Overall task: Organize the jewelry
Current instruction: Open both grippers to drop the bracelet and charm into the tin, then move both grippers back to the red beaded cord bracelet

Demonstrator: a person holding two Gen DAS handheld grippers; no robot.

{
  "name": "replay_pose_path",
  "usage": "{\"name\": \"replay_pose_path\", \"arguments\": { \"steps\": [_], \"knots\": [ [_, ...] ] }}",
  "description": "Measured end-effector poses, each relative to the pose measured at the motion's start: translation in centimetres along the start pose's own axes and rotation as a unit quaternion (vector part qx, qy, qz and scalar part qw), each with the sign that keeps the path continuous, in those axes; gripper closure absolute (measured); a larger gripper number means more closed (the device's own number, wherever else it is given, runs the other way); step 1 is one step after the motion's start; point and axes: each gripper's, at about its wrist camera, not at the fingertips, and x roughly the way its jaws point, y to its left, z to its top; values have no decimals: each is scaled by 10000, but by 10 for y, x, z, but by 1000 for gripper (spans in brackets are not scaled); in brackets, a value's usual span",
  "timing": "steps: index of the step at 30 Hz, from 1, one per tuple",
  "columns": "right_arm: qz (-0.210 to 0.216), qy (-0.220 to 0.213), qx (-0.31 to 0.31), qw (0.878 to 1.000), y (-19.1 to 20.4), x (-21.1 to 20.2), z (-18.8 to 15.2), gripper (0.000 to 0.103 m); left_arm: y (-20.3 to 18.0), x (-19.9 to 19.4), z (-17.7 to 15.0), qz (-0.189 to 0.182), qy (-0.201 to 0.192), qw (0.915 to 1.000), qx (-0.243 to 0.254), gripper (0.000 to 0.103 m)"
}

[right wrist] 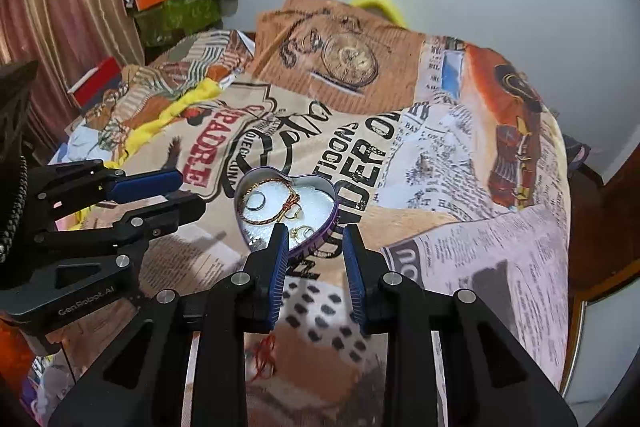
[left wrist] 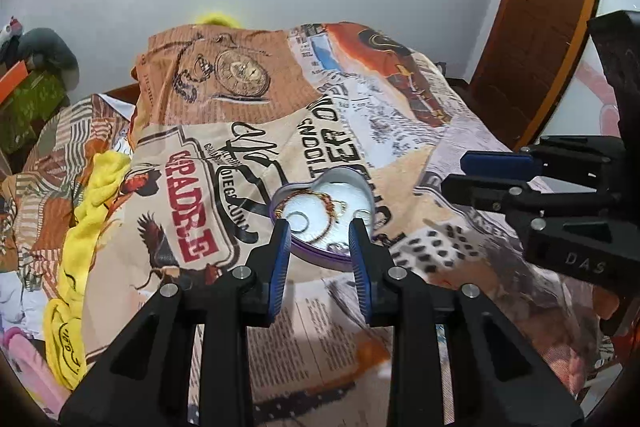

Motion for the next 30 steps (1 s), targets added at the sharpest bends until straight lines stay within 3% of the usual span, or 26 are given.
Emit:
{"name": "replay_pose_path", "arguments": {
  "steps": [4,14,18,30],
  "knots": [
    [-10,-108,55,9999,1,-16,-9,78,-13,-16,-6,6,-78,9999,124,65],
    [-55,-222,218,9995,-4,-45,-36,74,-37,-30,-27,-93,82,9997,189,62],
    [-53,-327,298,9990,-6,-55,-48,55,-42,-25,-43,-168,275,9994,112,62],
    [-125,-198,463,9987,-20,-54,-82,55,-57,10,-65,-227,795,9966,58,62]
  ]
}}
